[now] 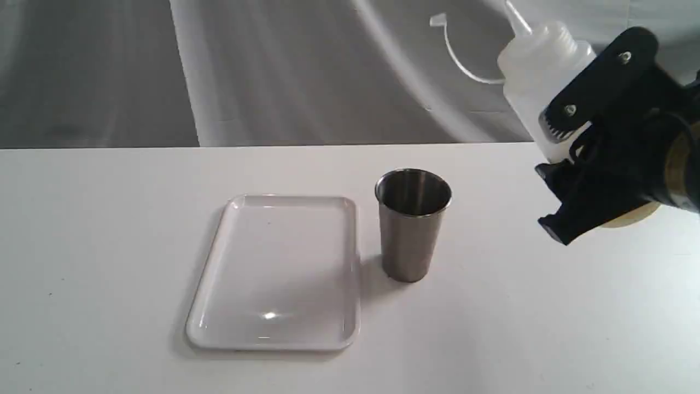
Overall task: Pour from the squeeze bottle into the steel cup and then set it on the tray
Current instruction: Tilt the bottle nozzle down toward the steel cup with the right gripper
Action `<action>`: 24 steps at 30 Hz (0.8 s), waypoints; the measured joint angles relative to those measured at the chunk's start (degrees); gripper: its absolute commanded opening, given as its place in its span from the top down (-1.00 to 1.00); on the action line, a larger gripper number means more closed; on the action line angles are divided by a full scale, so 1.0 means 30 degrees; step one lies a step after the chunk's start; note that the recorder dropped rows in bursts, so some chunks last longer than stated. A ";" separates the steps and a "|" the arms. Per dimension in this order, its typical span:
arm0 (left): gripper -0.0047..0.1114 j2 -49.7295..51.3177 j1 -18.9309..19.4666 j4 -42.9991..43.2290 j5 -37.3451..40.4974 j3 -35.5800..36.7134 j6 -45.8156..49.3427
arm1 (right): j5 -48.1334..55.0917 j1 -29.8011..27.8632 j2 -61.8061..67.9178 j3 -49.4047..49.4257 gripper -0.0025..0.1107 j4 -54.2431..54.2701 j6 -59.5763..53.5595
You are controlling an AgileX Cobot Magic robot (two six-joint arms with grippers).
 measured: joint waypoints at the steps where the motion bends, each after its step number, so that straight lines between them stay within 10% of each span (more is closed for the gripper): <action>1: 0.78 0.0000 0.0000 0.0000 0.0000 0.0000 0.0000 | 0.0168 0.0000 0.0339 0.0000 0.96 -0.0455 0.0281; 24: 0.78 0.0000 0.0000 0.0000 0.0000 0.0000 0.0075 | 0.3523 -0.0035 0.4422 0.0000 0.96 -0.8724 0.5538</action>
